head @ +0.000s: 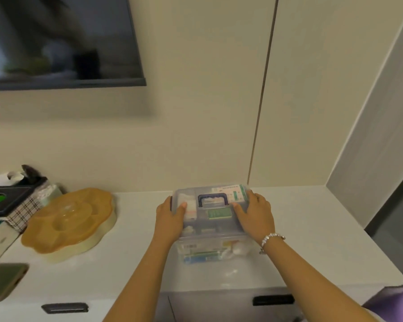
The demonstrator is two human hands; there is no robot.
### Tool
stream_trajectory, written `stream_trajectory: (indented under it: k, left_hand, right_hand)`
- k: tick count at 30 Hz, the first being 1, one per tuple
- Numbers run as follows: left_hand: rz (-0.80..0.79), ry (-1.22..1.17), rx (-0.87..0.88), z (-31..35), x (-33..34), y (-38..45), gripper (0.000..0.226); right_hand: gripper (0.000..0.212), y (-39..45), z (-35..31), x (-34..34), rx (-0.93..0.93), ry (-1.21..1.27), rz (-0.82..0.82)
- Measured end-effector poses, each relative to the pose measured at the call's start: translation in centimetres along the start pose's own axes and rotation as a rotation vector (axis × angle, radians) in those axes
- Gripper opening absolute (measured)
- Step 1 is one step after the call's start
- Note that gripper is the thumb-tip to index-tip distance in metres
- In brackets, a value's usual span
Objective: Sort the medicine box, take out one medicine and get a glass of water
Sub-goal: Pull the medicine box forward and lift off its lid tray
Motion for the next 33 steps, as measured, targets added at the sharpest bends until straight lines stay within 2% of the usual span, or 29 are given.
stream_trajectory:
  k: [3, 7, 10, 12, 14, 16, 22, 27, 33]
  left_hand:
    - [0.081, -0.079, -0.012, -0.4, -0.1, -0.4, 0.033]
    - [0.163, -0.118, -0.163, -0.7, -0.5, -0.2, 0.035]
    - [0.126, -0.44, -0.331, -1.1, -0.5, 0.0, 0.027]
    - [0.12, -0.599, -0.393, -1.2, -0.2, -0.2, 0.025]
    - [0.162, -0.437, -0.371, -1.6, -0.5, -0.1, 0.027]
    - [0.196, -0.214, -0.298, -1.7, -1.0, 0.3, 0.031]
    - [0.112, 0.082, -0.164, -1.9, -1.6, 1.4, 0.04]
    - [0.108, 0.192, -0.093, -1.3, -2.0, 1.8, 0.049]
    - [0.144, 0.059, -0.171, -1.6, -2.2, 1.8, 0.039]
  right_hand:
    - [0.044, 0.5, 0.5, -0.3, -0.028, 0.117, -0.004]
    - [0.036, 1.5, 1.2, -2.0, -0.012, 0.296, -0.007]
    - [0.032, 1.9, 2.5, -2.4, 0.18, 0.572, -0.14]
    - [0.027, 1.8, 3.1, -2.4, 0.268, 0.651, -0.208]
    - [0.021, 1.9, 3.1, -2.4, 0.231, 0.541, -0.189]
    - [0.033, 2.2, 2.7, -2.6, 0.145, 0.35, -0.107]
    - [0.042, 2.6, 2.2, -3.0, 0.021, 0.134, -0.039]
    - [0.048, 2.4, 1.7, -3.0, -0.012, 0.075, -0.003]
    - [0.044, 2.2, 2.0, -2.9, -0.019, 0.069, 0.035]
Point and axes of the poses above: each hand's wrist, its own y-axis towards the middle knuckle, its own x-axis out of the palm, z = x × y, the point moved 5 cm from there along y, towards the middle knuckle, and after that the axes turned 14 degrees about x, right-handed, at the moved point
